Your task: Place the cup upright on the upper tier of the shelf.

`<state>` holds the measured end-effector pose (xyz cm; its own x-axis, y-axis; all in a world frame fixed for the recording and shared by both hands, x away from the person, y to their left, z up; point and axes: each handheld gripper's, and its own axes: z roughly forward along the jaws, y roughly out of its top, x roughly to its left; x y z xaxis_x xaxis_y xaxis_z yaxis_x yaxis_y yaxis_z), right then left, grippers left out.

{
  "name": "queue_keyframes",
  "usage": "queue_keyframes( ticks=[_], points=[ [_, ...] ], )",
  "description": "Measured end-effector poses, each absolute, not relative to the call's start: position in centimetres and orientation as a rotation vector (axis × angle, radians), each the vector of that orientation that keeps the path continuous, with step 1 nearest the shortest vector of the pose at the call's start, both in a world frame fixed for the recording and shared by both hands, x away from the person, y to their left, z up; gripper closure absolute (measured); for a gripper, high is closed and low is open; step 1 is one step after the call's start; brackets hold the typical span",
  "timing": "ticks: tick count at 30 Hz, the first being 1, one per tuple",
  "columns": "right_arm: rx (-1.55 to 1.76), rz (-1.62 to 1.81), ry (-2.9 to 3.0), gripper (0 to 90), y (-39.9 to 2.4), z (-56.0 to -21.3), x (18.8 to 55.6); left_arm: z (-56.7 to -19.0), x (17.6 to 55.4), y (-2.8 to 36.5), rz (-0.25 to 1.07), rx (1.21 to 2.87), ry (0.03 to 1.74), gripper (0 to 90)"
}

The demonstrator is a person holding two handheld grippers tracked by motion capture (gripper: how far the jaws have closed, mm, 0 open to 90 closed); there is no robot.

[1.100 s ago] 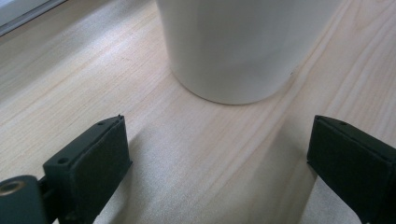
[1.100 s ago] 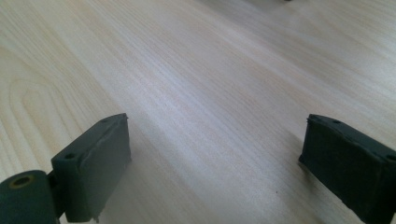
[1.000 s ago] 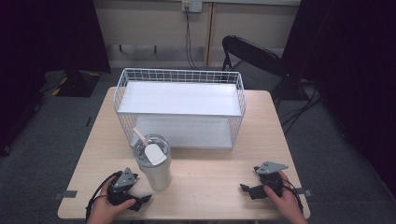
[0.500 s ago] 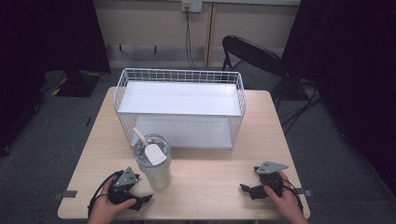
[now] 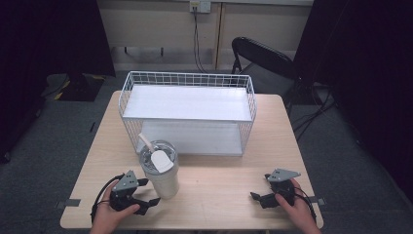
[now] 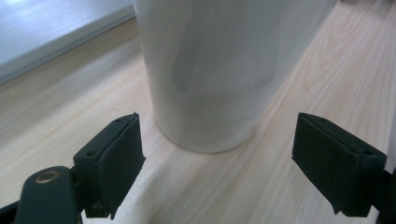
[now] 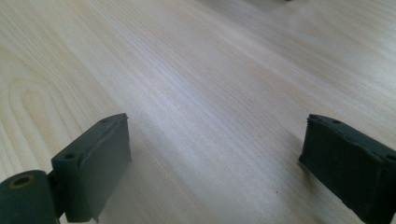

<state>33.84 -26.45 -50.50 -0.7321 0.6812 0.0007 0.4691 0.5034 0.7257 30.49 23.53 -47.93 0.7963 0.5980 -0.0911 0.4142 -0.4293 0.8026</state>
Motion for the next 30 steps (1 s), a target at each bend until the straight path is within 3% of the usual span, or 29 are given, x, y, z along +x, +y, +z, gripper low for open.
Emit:
queue_keyframes(
  ticks=[30],
  points=[
    [0.971, 1.06, 2.464, 7.6, -26.4, -50.5, 33.8, -45.8, 30.9, 22.8, 0.273, 1.913, 0.725, 15.5]
  ],
)
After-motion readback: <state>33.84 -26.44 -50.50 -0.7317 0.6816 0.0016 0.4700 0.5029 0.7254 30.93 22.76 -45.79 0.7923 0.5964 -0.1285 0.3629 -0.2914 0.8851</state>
